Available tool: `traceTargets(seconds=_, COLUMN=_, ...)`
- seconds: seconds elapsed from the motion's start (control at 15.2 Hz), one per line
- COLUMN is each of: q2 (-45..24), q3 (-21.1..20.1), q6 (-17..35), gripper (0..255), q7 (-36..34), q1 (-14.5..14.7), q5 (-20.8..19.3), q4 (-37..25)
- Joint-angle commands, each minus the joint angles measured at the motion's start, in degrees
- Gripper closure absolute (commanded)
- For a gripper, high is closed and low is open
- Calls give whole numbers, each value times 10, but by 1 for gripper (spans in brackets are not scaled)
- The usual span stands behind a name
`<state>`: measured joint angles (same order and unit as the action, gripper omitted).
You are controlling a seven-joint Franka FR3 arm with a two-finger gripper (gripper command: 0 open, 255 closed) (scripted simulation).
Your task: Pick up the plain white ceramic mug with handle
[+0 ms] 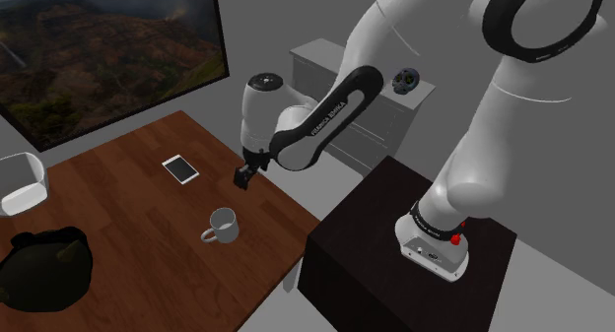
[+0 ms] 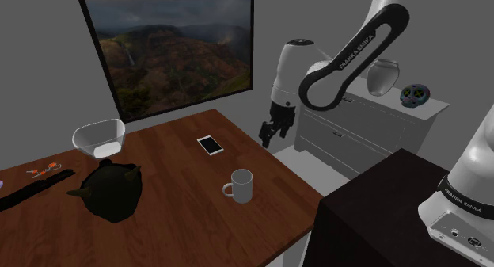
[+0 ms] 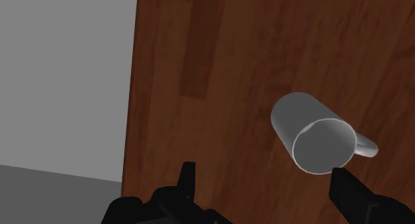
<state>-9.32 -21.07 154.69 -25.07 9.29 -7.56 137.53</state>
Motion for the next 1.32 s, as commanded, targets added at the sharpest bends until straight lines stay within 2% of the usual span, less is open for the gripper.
traceTargets(seconds=0.0, q2=-49, q3=13, q6=22, gripper=0, q7=-34, q1=17, q5=-48, q4=-25)
traceTargets(seconds=0.26, q2=-140, q3=53, q6=50, gripper=0, q7=-88, q1=70, q5=-119, q4=-86)
traceTargets(seconds=0.59, q2=-248, q3=97, q6=71, gripper=0, q7=-126, q1=133, q5=-168, q4=-176)
traceTargets(seconds=1.25, q2=-313, q3=128, q6=107, gripper=0, q7=-146, q1=160, q5=-189, q4=-208)
